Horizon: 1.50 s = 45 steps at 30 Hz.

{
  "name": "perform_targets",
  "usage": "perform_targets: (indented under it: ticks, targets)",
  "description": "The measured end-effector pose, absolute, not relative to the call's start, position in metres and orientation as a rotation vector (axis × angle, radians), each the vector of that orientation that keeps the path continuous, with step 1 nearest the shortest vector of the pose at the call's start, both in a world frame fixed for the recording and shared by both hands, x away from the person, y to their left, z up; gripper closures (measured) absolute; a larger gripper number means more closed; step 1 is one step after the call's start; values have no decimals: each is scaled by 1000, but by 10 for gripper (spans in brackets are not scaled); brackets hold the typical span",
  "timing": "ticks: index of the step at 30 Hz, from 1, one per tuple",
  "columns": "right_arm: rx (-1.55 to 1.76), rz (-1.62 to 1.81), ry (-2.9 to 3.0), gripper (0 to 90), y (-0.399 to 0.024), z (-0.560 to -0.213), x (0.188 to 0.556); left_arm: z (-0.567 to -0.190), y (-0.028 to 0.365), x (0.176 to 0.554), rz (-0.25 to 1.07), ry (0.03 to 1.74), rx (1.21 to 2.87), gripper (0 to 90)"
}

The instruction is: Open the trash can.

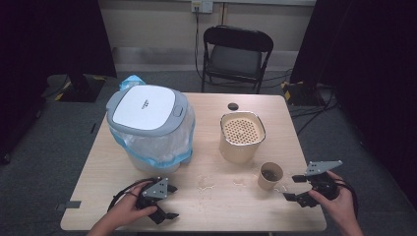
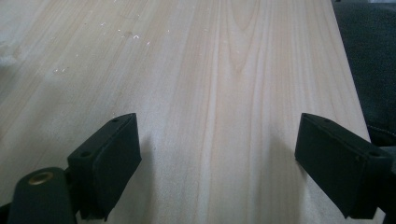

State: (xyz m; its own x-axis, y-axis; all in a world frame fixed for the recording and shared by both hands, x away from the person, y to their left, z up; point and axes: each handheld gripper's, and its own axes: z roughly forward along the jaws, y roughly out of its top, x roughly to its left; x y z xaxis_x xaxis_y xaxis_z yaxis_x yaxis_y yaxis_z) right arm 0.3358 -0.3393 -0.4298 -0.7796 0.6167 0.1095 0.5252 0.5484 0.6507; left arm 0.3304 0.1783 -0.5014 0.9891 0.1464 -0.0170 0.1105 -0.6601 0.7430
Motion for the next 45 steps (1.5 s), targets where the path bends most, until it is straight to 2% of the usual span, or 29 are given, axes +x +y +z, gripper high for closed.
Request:
perform_targets:
  ticks: [16, 45]
  targets:
    - [954, 1077, 2620, 191, -326, -377, 357, -501, 178, 330, 54, 176, 2299, 135]
    - [895, 1046, 2639, 208, -275, -322, 394, -501, 178, 330, 53, 177, 2300, 135]
